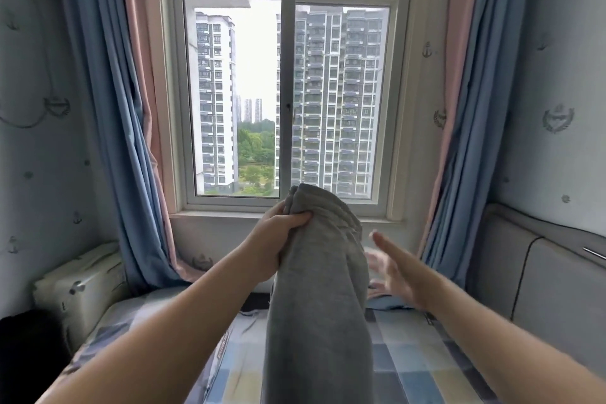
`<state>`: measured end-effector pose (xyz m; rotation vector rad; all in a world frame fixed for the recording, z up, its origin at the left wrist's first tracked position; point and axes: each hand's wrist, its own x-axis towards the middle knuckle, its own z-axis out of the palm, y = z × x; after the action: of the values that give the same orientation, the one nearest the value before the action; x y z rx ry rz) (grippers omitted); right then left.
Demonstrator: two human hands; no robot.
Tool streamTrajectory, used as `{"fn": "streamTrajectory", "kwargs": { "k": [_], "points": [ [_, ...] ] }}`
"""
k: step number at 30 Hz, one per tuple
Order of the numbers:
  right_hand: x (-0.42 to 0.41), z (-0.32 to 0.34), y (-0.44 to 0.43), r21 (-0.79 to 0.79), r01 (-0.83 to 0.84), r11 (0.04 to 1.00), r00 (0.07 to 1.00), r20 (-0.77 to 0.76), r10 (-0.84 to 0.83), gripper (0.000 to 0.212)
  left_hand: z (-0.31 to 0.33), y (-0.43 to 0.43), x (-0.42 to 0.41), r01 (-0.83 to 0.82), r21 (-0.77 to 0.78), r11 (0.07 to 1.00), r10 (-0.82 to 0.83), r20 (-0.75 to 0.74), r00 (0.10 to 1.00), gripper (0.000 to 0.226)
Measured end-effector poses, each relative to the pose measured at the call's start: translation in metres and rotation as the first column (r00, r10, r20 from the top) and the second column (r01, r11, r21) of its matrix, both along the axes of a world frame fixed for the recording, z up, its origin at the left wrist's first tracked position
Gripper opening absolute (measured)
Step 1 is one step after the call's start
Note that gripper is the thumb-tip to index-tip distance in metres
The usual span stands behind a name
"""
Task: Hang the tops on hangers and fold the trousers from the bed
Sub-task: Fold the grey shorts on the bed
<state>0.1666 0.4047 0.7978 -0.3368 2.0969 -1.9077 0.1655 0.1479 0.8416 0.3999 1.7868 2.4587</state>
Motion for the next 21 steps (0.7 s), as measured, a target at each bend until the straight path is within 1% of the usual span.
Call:
{"fn": "streamTrajectory", "kwargs": {
  "k": [1, 2, 3, 4, 5, 6, 7, 9, 10, 11, 13, 14, 16, 18, 20, 21],
  "points": [
    [0.004, -0.018, -0.001, -0.012, -0.163, 0.987, 0.985, 0.057, 0.164, 0.076, -0.004, 0.0, 0.001, 0.043, 0.015, 0.999, -0.043, 0.012, 0.999, 0.034],
    [0.007, -0.031, -0.004, -0.037, -0.247, 0.968, 0.965, 0.084, 0.25, 0.064, -0.01, 0.0, 0.001, 0.078, 0.029, 0.997, -0.079, 0.029, 0.996, 0.031],
    [0.012, -0.043, -0.006, -0.076, -0.22, 0.972, 0.969, 0.1, 0.227, 0.069, -0.016, 0.0, 0.0, 0.107, 0.039, 0.994, -0.109, 0.049, 0.993, 0.028],
    [0.012, -0.053, -0.007, -0.154, -0.164, 0.974, 0.967, 0.17, 0.189, 0.084, -0.024, 0.0, -0.001, 0.127, 0.039, 0.991, -0.129, 0.065, 0.989, 0.027],
    [0.011, -0.061, -0.009, -0.261, -0.132, 0.956, 0.944, 0.262, 0.202, 0.093, -0.033, 0.001, -0.001, 0.137, 0.033, 0.99, -0.14, 0.081, 0.987, 0.027],
    [0.012, -0.066, -0.012, -0.334, -0.121, 0.935, 0.923, 0.309, 0.23, 0.091, -0.042, 0.0, -0.002, 0.142, 0.028, 0.99, -0.144, 0.095, 0.985, 0.028],
    [0.012, -0.072, -0.013, -0.37, -0.116, 0.922, 0.913, 0.327, 0.246, 0.079, -0.052, -0.001, -0.002, 0.142, 0.023, 0.99, -0.144, 0.107, 0.984, 0.029],
    [0.011, -0.083, -0.01, -0.335, -0.04, 0.941, 0.937, 0.316, 0.152, 0.052, -0.071, -0.005, -0.003, 0.13, -0.012, 0.991, -0.128, 0.118, 0.985, 0.028],
    [0.01, -0.088, -0.007, -0.329, 0.003, 0.944, 0.944, 0.312, 0.106, 0.044, -0.081, -0.008, -0.004, 0.118, -0.043, 0.992, -0.112, 0.122, 0.986, 0.029],
    [0.006, -0.095, -0.004, -0.328, 0.054, 0.943, 0.948, 0.314, 0.055, 0.041, -0.093, -0.011, -0.005, 0.104, -0.075, 0.992, -0.094, 0.129, 0.987, 0.031],
    [0.002, -0.107, 0.004, -0.306, 0.102, 0.946, 0.958, 0.288, -0.01, 0.038, -0.118, -0.014, -0.008, 0.071, -0.152, 0.986, -0.049, 0.143, 0.989, 0.036],
    [-0.001, -0.113, 0.007, -0.272, 0.129, 0.954, 0.962, 0.269, -0.053, 0.035, -0.131, -0.013, -0.01, 0.042, -0.206, 0.978, -0.011, 0.149, 0.989, 0.033],
    [-0.007, -0.126, 0.015, -0.174, 0.197, 0.965, 0.963, 0.22, -0.157, 0.029, -0.155, -0.006, -0.013, -0.03, -0.333, 0.943, 0.086, 0.153, 0.985, 0.026],
    [-0.014, -0.137, 0.02, -0.029, 0.253, 0.967, 0.962, 0.115, -0.249, 0.026, -0.174, 0.006, -0.019, -0.092, -0.434, 0.896, 0.175, 0.156, 0.972, 0.024],
    [-0.02, -0.146, 0.022, 0.089, 0.283, 0.955, 0.959, 0.002, -0.285, 0.027, -0.191, 0.02, -0.027, -0.131, -0.502, 0.855, 0.235, 0.149, 0.96, 0.021],
    [-0.023, -0.149, 0.024, 0.117, 0.301, 0.947, 0.954, -0.037, -0.298, 0.028, -0.198, 0.027, -0.032, -0.146, -0.526, 0.838, 0.255, 0.14, 0.957, 0.019]
  ]
}}
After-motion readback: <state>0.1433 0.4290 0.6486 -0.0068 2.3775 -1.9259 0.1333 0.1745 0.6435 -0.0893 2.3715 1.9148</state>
